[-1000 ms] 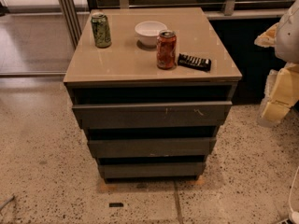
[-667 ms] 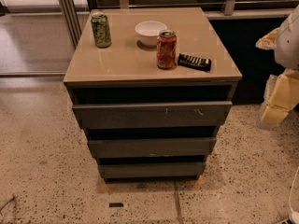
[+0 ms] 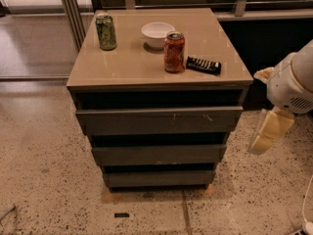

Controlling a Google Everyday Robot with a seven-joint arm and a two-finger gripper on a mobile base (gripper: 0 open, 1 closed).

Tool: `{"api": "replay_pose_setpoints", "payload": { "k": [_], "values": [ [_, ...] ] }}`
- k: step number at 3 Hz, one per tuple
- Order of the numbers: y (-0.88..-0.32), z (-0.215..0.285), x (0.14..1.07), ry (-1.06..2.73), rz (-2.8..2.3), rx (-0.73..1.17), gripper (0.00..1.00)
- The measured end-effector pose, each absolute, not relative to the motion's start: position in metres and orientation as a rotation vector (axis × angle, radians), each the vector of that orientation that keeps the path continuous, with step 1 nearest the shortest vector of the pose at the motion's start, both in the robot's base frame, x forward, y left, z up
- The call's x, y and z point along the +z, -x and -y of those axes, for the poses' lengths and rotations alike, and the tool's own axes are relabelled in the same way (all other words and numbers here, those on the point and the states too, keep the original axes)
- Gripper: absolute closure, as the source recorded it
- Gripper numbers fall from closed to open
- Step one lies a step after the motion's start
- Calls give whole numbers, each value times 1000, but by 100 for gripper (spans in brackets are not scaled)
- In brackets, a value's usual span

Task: Open middle drawer

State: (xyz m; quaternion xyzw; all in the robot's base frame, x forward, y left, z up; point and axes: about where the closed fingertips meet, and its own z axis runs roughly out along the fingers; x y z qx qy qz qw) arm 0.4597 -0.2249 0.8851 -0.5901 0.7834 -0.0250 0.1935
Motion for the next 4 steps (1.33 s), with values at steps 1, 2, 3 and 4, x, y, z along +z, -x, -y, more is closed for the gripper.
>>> {"api": "replay_pose_setpoints", "payload": {
  "k": [1, 2, 3, 4],
  "values": [
    [-474, 222, 816, 1620, -2200, 78, 0],
    [-474, 214, 739, 1644, -2235, 296, 0],
    [-475, 213, 721, 1645, -2249, 339, 0],
    [-476, 217, 705, 1690, -2196, 314, 0]
  ]
}}
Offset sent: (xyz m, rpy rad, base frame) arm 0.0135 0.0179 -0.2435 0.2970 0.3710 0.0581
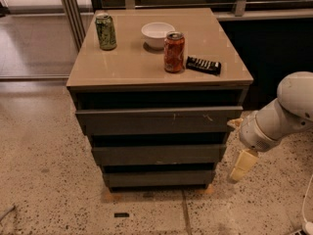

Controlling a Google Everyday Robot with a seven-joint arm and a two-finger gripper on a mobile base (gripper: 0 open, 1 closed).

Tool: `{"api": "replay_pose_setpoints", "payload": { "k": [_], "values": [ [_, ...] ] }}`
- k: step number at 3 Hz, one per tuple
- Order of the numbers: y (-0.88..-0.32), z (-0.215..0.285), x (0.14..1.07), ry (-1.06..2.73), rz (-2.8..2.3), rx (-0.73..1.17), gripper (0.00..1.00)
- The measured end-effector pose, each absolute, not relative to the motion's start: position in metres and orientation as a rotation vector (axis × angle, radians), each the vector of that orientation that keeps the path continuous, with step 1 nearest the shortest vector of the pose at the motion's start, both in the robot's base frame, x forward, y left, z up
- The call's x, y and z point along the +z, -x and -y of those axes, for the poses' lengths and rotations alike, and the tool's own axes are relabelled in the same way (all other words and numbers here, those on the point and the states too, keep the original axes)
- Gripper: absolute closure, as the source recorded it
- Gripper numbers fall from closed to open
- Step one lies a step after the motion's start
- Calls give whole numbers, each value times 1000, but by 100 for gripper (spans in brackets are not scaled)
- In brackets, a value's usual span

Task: Open middle drawer

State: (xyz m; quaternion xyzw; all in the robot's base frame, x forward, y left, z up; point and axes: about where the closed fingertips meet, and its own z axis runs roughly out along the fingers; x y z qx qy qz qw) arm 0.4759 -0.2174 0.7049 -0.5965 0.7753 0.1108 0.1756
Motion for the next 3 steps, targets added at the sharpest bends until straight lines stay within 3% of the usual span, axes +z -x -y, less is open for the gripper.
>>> {"api": "replay_pose_setpoints", "payload": {
  "k": [3],
  "values": [
    [-503, 181, 534, 1789, -1947, 532, 0]
  ]
}}
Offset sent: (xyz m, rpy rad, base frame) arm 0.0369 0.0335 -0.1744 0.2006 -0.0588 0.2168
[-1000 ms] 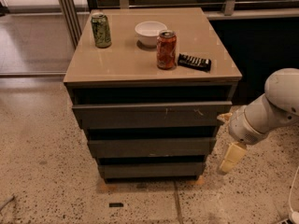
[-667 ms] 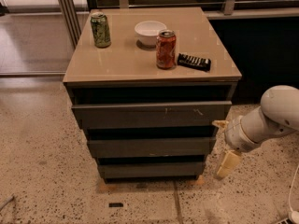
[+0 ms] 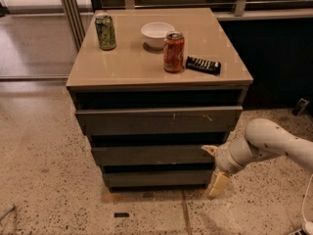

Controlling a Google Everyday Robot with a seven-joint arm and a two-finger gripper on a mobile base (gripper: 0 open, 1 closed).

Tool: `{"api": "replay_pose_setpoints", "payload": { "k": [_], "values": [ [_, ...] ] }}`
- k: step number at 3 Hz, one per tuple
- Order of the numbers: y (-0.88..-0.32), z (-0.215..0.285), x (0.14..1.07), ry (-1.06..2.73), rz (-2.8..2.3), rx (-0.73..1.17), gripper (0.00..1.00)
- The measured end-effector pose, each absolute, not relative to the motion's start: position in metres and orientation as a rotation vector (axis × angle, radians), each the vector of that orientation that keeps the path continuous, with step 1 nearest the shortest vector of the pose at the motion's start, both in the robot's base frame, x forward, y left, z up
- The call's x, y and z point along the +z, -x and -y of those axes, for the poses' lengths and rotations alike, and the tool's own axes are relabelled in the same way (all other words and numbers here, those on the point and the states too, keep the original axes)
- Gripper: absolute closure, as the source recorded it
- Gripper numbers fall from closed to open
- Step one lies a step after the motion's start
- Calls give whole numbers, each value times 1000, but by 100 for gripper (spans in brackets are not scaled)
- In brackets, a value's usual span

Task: Open middle drawer

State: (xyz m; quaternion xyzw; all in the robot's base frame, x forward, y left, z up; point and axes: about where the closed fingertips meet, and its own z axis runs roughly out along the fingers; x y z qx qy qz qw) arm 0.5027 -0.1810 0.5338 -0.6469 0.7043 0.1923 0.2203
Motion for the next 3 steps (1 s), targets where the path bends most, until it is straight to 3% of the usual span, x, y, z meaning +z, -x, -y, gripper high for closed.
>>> {"api": "replay_pose_setpoints", "payload": {
  "k": [3],
  "values": [
    [-519, 171, 507, 1845, -1803, 361, 0]
  ]
}}
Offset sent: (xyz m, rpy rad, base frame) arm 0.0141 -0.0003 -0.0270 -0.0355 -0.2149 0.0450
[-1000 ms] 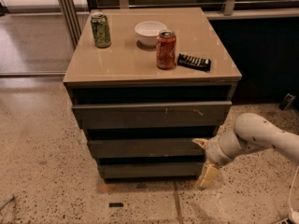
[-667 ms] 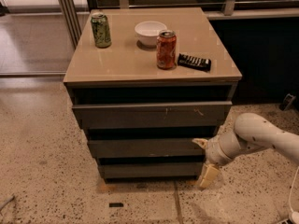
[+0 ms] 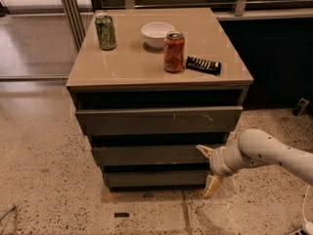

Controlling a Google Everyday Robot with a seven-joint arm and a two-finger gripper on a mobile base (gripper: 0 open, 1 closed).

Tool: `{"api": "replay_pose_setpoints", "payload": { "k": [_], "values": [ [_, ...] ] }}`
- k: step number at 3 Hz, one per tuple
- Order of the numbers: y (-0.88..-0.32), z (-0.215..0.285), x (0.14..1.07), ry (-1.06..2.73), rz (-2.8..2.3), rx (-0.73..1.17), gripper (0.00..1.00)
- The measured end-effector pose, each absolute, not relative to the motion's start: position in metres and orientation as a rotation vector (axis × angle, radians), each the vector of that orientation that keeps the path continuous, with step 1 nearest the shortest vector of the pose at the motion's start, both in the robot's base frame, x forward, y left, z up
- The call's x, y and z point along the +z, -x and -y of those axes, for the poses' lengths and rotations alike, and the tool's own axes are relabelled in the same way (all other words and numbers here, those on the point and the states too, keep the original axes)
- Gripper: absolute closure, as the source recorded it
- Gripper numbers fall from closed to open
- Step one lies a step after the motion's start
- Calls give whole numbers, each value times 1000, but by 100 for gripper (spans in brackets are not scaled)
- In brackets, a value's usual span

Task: Open middle drawer

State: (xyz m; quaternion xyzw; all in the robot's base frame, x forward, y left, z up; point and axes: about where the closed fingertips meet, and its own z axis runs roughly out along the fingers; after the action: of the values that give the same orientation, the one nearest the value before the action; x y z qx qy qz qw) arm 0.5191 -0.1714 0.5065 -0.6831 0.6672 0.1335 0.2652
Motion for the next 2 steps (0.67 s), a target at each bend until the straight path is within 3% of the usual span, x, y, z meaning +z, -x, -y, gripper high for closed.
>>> {"api": "replay_pose_setpoints", "payload": {
  "k": [2],
  "values": [
    [-556, 159, 479, 1869, -1736, 242, 0]
  ]
}}
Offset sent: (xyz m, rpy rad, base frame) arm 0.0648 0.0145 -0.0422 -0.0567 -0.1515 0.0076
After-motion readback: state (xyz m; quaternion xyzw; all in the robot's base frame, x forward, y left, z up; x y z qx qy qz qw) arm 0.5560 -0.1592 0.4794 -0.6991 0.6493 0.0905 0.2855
